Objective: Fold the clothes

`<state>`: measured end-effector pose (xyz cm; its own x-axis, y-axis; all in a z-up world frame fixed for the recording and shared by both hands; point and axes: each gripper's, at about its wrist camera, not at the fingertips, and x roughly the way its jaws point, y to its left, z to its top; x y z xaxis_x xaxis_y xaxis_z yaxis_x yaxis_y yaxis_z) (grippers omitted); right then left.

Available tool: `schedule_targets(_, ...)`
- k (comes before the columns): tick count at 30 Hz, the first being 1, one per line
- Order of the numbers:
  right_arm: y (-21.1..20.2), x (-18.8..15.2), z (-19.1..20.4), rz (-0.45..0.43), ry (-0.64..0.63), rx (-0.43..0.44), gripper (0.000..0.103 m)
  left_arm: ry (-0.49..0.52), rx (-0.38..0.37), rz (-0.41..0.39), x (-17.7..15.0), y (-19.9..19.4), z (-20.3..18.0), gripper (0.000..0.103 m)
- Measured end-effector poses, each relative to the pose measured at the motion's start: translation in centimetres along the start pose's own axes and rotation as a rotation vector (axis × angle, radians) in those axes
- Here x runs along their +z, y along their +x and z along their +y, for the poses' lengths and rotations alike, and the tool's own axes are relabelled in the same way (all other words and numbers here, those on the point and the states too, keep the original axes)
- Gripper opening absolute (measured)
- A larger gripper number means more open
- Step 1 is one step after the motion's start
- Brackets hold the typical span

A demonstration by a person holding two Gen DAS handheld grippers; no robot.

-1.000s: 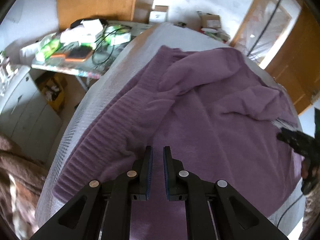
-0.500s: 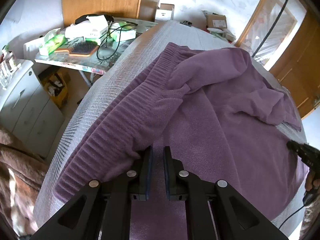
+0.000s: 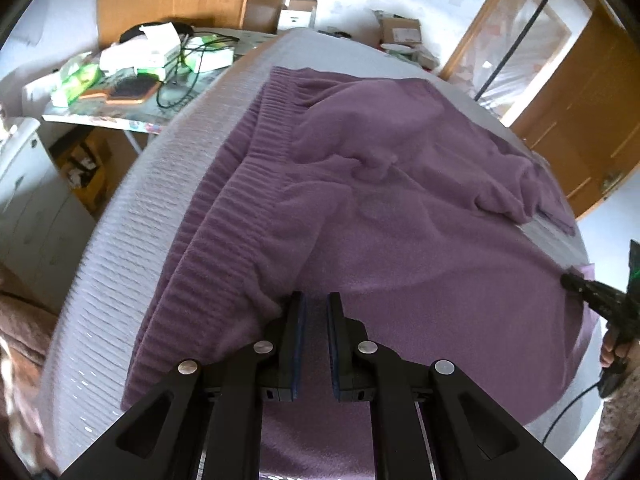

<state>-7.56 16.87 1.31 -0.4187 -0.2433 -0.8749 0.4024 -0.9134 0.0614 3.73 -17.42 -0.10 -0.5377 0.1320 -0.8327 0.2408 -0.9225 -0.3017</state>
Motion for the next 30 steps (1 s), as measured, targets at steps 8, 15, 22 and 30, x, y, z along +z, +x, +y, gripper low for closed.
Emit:
schedule_targets(8,-0.2,-0.5,-0.3,0.037,0.013,0.020,0.010,0.034,-0.023,0.016,-1.0,-0.4,-0.1,0.011)
schedule_targets(15,-1.2,1.6,-0.3,-0.013,0.012,0.060,0.012,-0.020,-0.023,0.032,-1.2,-1.3,1.4,0.011)
schedule_targets(22,-3.4,3.5,2.1,-0.111,-0.040,0.005,0.012,-0.044,-0.045,-0.002,0.3,-2.9,2.2,0.011)
schedule_targets(30,0.4,4.8,12.4,-0.101,-0.221,0.235,0.013,-0.049,-0.021,-0.055,4.1,-2.1,3.0,0.024)
